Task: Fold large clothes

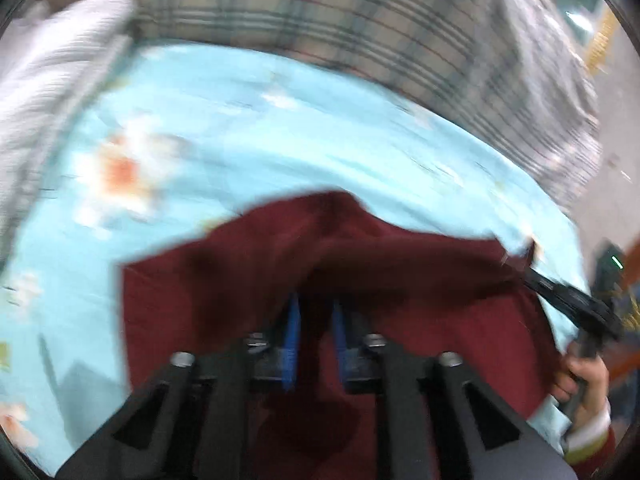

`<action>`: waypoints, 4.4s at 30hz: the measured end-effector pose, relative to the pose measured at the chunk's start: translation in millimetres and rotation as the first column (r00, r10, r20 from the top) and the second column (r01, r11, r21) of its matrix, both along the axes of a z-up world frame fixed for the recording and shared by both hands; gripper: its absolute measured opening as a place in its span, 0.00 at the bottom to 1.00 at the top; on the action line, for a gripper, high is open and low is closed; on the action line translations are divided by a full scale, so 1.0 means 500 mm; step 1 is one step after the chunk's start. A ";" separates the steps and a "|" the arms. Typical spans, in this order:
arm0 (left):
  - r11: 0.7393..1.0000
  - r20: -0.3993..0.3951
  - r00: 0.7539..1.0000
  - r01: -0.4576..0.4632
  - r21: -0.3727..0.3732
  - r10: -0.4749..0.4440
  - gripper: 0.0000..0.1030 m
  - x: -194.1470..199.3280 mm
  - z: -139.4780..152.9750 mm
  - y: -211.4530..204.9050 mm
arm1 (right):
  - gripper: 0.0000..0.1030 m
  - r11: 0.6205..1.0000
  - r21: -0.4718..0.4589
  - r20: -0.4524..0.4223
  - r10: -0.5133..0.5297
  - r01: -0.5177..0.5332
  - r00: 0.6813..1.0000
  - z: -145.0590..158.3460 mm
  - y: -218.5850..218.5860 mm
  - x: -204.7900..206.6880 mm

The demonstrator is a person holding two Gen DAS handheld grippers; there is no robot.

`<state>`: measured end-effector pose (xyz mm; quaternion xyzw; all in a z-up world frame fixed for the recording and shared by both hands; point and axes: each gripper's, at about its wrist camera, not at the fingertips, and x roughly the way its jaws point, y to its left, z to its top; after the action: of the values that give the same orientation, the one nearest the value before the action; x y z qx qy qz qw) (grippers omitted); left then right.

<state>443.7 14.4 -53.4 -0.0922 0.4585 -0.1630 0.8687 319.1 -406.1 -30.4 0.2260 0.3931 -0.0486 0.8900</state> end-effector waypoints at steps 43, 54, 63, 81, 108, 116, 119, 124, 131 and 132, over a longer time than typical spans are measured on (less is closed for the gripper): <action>0.861 -0.121 0.924 -0.382 -0.336 0.363 0.81 -0.278 -0.109 0.102 | 0.20 0.964 0.152 0.102 0.203 -0.217 0.974 0.001 0.278 -0.132; 0.898 -0.051 0.955 -0.291 -0.331 0.291 0.16 -0.259 -0.069 0.086 | 0.06 0.948 0.076 -0.086 0.314 -0.308 0.946 -0.079 0.334 -0.021; 0.970 0.181 0.983 0.007 -0.242 0.038 0.15 -0.284 0.091 -0.108 | 0.10 0.894 0.359 -0.007 0.289 -0.267 0.957 -0.058 0.232 -0.043; 0.964 0.196 0.950 0.257 -0.061 -0.241 0.12 -0.337 0.001 -0.364 | 0.71 0.863 0.456 0.018 0.238 -0.220 0.971 -0.033 0.066 -0.048; 0.902 0.149 0.890 0.432 0.026 -0.430 0.13 -0.373 -0.040 -0.580 | 0.18 0.956 0.229 0.011 0.187 -0.184 0.982 -0.043 -0.088 -0.097; 0.880 0.111 0.881 0.469 -0.073 -0.460 0.38 -0.409 0.017 -0.492 | 0.27 0.972 0.179 0.007 0.150 -0.149 0.989 -0.022 -0.098 -0.123; 0.889 0.146 0.888 0.451 -0.081 -0.437 0.58 -0.437 0.053 -0.432 | 0.28 0.982 0.139 -0.002 0.129 -0.127 0.992 -0.008 -0.097 -0.146; 0.943 0.157 0.939 0.321 -0.090 -0.305 0.83 -0.410 0.086 -0.322 | 0.65 0.984 0.143 -0.004 0.106 -0.104 0.994 0.000 -0.100 -0.176; 0.936 -0.086 0.961 0.233 -0.264 -0.263 0.83 -0.243 0.006 -0.260 | 0.65 0.964 0.243 -0.022 0.118 -0.109 0.993 -0.024 -0.109 -0.167; 0.931 -0.115 0.955 0.235 -0.280 -0.275 0.84 -0.224 -0.007 -0.264 | 0.65 0.963 0.246 -0.026 0.119 -0.109 0.993 -0.026 -0.110 -0.164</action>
<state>331.8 -117.8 -56.7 -0.1585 0.5056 -0.3265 0.7827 237.2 -461.3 -43.3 0.3099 0.4265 0.0468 0.8485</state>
